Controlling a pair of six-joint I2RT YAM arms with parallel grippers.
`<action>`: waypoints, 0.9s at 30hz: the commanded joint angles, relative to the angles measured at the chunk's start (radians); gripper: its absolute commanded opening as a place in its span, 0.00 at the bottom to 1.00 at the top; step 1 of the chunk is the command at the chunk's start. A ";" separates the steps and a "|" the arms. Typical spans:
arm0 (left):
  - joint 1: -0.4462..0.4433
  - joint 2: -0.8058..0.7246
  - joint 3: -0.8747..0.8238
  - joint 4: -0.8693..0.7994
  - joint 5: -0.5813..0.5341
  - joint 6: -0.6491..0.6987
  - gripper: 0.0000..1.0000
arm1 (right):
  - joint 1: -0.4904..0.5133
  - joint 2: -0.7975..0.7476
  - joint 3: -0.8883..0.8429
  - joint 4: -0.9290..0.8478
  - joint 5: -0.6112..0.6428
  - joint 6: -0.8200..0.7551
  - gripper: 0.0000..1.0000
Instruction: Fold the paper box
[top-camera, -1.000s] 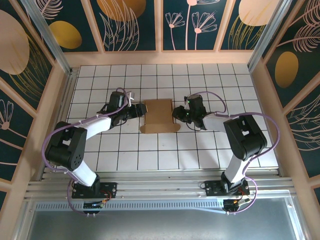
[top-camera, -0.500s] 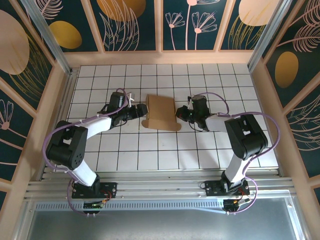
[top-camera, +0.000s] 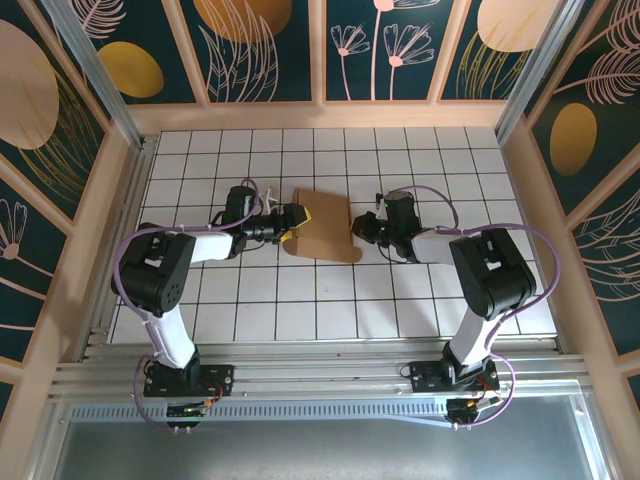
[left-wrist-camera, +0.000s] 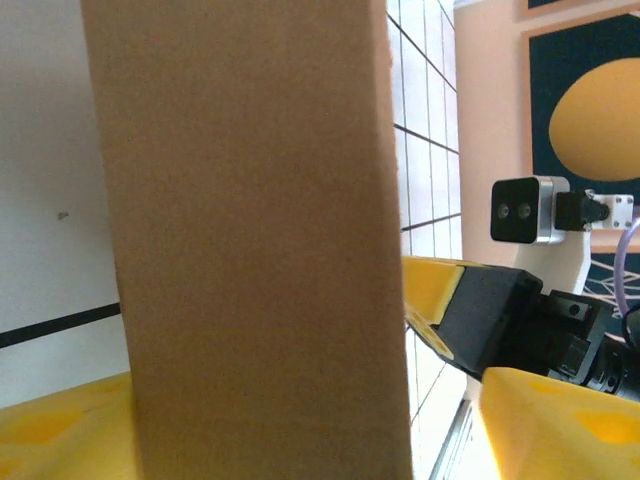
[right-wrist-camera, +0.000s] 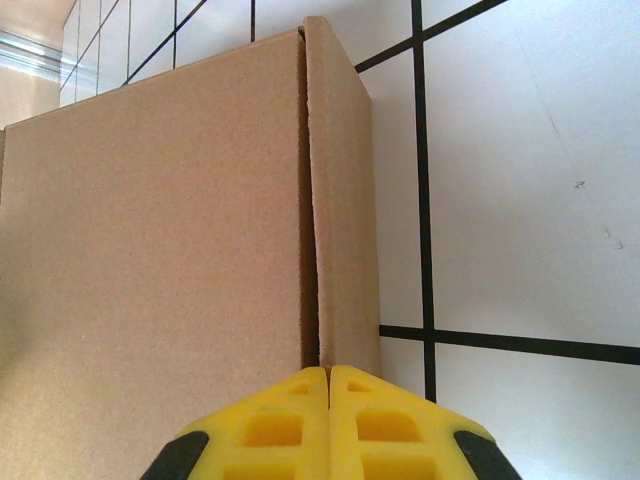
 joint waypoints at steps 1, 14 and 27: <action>0.003 0.023 -0.014 0.118 0.058 -0.083 0.74 | -0.003 0.009 -0.011 0.003 -0.024 0.000 0.00; 0.003 -0.032 0.040 -0.083 -0.057 -0.235 0.58 | 0.063 -0.342 -0.045 -0.029 0.131 -0.143 0.44; 0.003 -0.121 0.099 -0.200 -0.103 -0.293 0.59 | 0.506 -0.569 -0.287 0.184 0.564 -1.431 0.95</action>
